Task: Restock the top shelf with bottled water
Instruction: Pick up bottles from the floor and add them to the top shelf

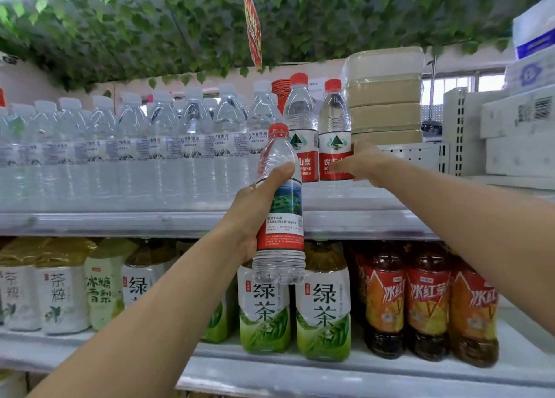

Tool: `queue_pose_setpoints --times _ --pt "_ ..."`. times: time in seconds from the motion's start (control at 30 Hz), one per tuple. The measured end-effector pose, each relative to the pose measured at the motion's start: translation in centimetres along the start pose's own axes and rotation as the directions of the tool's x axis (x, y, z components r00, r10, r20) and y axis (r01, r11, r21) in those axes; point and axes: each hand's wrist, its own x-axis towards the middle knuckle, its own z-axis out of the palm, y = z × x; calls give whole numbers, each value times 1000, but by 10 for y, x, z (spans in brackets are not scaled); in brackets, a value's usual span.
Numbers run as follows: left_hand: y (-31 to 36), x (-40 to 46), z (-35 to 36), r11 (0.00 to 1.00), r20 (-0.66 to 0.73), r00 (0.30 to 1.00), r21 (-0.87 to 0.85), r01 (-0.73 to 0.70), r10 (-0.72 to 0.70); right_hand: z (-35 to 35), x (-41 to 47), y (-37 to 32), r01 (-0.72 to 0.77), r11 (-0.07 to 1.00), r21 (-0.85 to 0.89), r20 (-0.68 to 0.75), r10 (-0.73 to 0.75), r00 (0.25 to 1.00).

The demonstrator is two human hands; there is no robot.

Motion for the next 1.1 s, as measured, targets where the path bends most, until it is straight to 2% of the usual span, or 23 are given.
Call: queue_pose_setpoints --times 0.3,0.37,0.43,0.47,0.53,0.57,0.63,0.7,0.77,0.83,0.93,1.03,1.1 --pt "-2 1 1 1000 -29 1000 9 -2 2 4 -2 -1 0 999 -54 -11 0 1000" --pt "-6 -3 2 1000 -53 998 -21 -18 17 7 -13 -6 69 991 -118 -164 -88 983" --pt "-12 -9 4 993 -114 990 -78 -87 78 12 -36 -18 232 958 -169 -344 -278 897" --pt "-16 -11 5 988 -164 979 -81 -134 120 15 -52 -26 326 935 -136 -364 -354 862" --pt "-25 -14 8 976 -259 941 27 -217 217 22 -84 -44 417 908 40 -255 -394 883" --pt "-29 -18 10 962 -287 920 121 -243 268 28 -95 -52 398 912 103 -159 -380 911" --pt "-35 -25 15 909 -304 882 327 -258 360 42 -110 -67 310 945 107 15 -314 949" --pt "-40 -33 17 839 -313 847 486 -245 429 56 -117 -75 231 968 102 61 -238 969" --pt "-44 -43 17 791 -316 824 565 -235 470 64 -119 -75 197 947 255 41 -214 976" --pt "-50 -51 12 785 -275 836 562 -261 475 65 -120 -73 185 843 506 35 -234 972" --pt "-57 -62 -5 893 -130 919 319 -317 372 56 -118 -69 187 718 671 13 -264 964" --pt "-59 -66 -22 963 130 973 164 -213 192 53 -113 -67 113 606 787 37 -230 973" --pt "-62 -66 -29 987 274 955 81 -137 110 51 -113 -66 95 550 830 40 -228 973"
